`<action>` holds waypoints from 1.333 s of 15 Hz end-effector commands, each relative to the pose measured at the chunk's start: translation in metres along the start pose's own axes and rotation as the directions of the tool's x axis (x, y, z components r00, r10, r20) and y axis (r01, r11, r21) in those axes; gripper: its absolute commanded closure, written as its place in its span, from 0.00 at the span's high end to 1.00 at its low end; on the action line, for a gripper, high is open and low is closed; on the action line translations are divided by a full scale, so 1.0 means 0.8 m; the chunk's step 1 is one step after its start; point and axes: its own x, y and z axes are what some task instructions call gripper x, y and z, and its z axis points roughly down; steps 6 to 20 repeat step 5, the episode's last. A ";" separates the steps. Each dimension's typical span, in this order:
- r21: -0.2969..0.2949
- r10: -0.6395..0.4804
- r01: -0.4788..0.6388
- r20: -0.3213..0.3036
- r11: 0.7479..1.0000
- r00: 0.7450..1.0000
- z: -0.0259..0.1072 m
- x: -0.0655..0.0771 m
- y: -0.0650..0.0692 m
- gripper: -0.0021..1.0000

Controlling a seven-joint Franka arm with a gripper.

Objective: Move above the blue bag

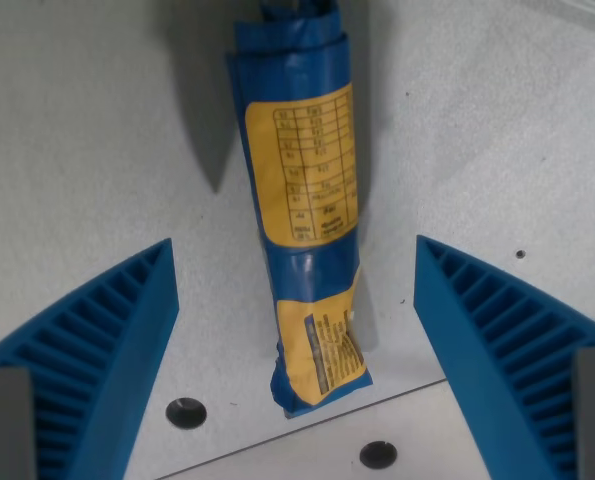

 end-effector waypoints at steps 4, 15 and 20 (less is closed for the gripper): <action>0.019 0.022 -0.020 -0.090 1.000 0.996 0.006 -0.004 0.006 1.00; 0.019 0.022 -0.020 -0.090 1.000 0.996 0.006 -0.004 0.006 1.00; 0.019 0.022 -0.020 -0.090 1.000 0.996 0.006 -0.004 0.006 1.00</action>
